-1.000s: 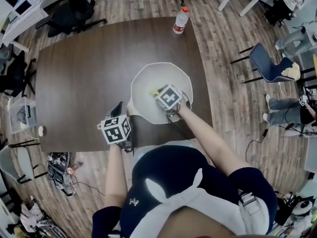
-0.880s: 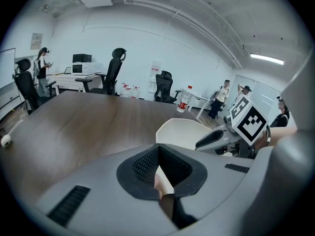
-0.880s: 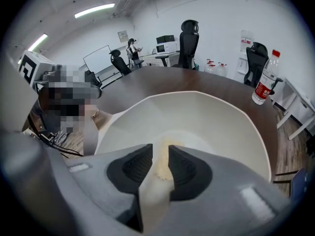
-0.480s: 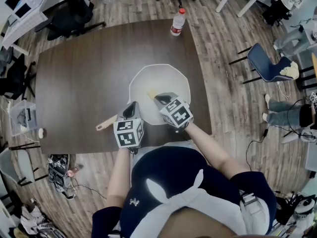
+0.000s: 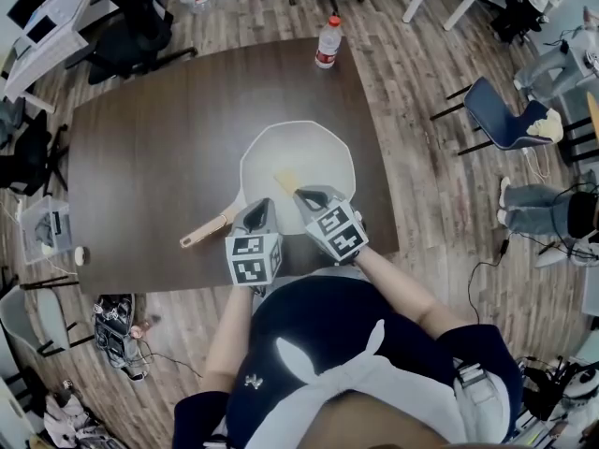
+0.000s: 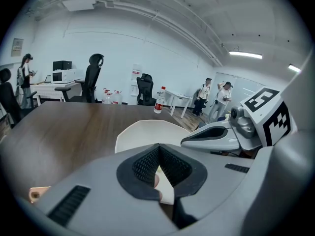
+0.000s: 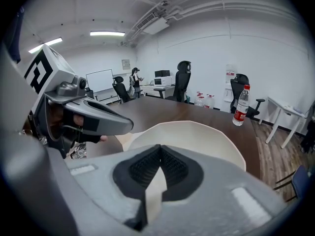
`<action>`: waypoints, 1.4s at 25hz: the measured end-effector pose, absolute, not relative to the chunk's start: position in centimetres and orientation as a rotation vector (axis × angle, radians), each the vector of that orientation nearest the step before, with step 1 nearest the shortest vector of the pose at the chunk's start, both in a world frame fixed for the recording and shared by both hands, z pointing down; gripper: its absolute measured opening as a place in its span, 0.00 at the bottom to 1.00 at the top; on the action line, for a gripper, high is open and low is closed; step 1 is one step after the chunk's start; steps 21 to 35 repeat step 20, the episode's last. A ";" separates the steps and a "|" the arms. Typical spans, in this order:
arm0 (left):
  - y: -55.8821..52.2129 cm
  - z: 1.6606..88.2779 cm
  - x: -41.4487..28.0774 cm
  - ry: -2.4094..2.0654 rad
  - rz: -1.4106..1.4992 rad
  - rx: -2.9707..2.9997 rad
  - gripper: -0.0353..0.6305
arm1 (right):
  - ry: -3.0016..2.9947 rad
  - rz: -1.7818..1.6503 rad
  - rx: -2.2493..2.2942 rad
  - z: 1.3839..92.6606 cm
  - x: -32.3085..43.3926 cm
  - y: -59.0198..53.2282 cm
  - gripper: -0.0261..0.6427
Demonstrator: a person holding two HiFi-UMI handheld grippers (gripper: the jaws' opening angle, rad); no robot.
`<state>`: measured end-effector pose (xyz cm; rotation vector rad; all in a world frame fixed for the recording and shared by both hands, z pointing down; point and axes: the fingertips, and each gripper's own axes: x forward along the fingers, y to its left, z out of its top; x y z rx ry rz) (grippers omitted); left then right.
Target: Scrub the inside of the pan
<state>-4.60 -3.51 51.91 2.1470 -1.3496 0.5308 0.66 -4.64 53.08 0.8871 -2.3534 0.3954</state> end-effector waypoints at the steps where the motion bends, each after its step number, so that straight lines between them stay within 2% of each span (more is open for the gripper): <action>1: -3.4 51.8 -4.5 -1.346 0.532 2.149 0.06 | -2.355 0.389 0.889 52.9 0.7 -4.5 0.04; 35: -1.1 52.3 -4.0 -1.314 0.547 2.151 0.06 | -2.377 0.368 0.900 52.3 0.7 -2.6 0.04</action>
